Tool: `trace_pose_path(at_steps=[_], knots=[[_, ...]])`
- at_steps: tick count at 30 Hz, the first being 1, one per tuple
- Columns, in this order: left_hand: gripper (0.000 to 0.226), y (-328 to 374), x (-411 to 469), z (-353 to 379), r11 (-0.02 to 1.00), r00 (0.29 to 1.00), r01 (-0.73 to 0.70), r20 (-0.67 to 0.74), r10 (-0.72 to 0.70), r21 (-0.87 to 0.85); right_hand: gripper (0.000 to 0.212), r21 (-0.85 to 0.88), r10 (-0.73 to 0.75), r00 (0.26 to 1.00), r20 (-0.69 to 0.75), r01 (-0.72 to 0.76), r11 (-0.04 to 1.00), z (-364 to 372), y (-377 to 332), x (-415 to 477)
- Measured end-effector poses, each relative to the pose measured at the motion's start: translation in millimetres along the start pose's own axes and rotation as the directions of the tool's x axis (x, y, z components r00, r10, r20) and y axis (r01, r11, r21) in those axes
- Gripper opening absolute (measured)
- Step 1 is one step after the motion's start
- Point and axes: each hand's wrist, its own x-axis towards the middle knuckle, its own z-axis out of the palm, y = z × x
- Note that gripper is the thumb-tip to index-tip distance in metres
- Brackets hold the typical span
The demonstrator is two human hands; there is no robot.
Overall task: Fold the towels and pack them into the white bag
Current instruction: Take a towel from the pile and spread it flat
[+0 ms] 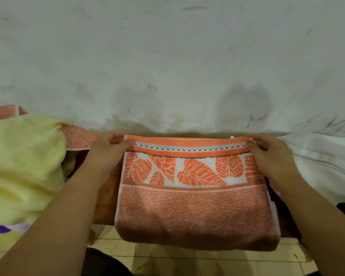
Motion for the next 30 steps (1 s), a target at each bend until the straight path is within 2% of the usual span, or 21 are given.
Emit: trace_pose_path(at_steps=[2, 4, 7, 12, 17, 20, 24, 30], knots=[[0.015, 5, -6, -5, 0.992, 0.997, 0.015, 0.071, -0.006, -0.125, 0.016, 0.129, 0.028, 1.0, -0.004, -0.028, 0.991, -6, 0, -6], [0.007, 6, -14, -11, 0.994, 0.994, -0.009, 0.107, 0.02, -0.11, 0.013, 0.24, 0.07, 0.998, -0.008, -0.066, 0.968, -12, -4, -15], [0.015, 7, -25, -22, 0.991, 0.995, -0.024, 0.088, 0.036, -0.133, 0.012, 0.362, 0.121, 0.992, 0.025, -0.122, 0.924, -21, -11, -28], [0.025, 15, -56, -36, 0.961, 0.992, -0.072, 0.077, 0.096, -0.268, 0.011, 0.497, 0.128, 0.989, 0.079, -0.15, 0.854, -36, -23, -58], [0.015, 19, -99, -40, 0.93, 0.993, -0.102, 0.022, 0.117, -0.352, 0.012, 0.504, 0.113, 0.99, 0.079, -0.138, 0.853, -52, -17, -92], [0.022, 16, -125, -43, 0.923, 0.991, -0.114, 0.018, 0.13, -0.368, 0.009, 0.488, 0.065, 0.994, 0.09, -0.101, 0.867, -57, -14, -112], [0.04, 9, -147, -54, 0.924, 0.991, -0.105, 0.036, 0.127, -0.369, 0.015, 0.485, 0.022, 0.993, 0.112, -0.074, 0.871, -67, -12, -137], [0.017, 9, -170, -62, 0.948, 0.986, -0.115, 0.086, 0.146, -0.296, 0.018, 0.52, 0.057, 0.977, 0.207, -0.159, 0.839, -79, -4, -159]])
